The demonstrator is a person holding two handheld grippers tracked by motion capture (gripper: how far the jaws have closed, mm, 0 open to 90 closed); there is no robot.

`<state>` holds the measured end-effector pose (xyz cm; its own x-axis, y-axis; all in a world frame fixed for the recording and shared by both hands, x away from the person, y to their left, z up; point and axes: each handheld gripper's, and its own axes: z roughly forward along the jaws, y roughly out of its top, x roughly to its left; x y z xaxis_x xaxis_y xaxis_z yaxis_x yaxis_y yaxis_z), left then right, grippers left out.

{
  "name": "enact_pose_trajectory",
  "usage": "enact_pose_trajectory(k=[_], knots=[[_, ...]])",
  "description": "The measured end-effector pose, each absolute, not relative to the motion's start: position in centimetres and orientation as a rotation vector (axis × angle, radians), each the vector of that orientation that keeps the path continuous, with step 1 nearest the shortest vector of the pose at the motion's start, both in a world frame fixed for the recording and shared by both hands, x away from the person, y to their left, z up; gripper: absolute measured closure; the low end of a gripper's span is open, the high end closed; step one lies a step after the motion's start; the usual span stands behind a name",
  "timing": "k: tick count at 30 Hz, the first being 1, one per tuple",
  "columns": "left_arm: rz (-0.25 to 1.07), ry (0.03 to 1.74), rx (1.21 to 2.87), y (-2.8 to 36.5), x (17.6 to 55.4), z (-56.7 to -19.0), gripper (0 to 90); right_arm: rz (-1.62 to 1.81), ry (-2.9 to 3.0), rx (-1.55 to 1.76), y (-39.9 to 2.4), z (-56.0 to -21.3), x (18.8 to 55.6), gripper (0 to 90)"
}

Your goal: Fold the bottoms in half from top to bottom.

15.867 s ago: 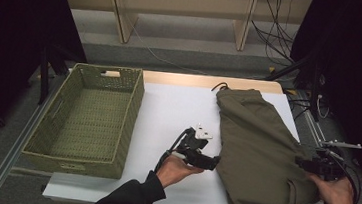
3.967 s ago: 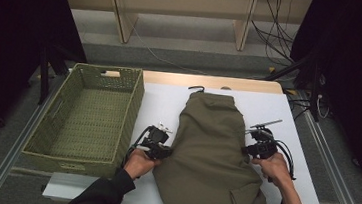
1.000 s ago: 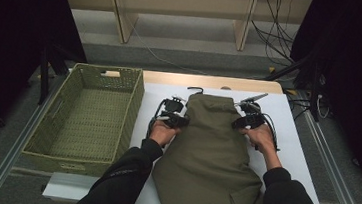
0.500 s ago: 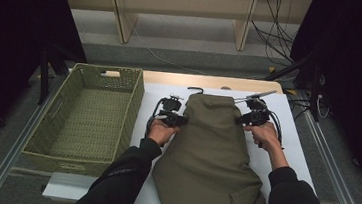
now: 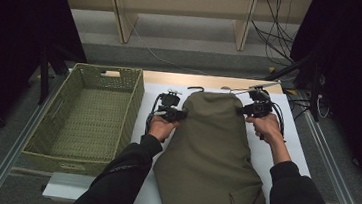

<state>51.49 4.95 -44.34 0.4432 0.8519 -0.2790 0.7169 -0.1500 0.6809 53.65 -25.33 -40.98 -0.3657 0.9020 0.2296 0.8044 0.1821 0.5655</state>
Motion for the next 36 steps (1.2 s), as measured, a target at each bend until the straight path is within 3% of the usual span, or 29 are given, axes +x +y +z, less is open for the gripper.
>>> enact_pose_trajectory(k=[17,36], knots=[[0.320,1.220,1.900,4.7,52.1,-41.1,87.3,1.027,2.202,1.598,-25.7,-37.6,53.9,87.8],[0.269,0.884,2.089,5.6,40.1,-41.2,87.0,1.131,2.296,1.386,-27.1,-39.1,41.2,87.5]])
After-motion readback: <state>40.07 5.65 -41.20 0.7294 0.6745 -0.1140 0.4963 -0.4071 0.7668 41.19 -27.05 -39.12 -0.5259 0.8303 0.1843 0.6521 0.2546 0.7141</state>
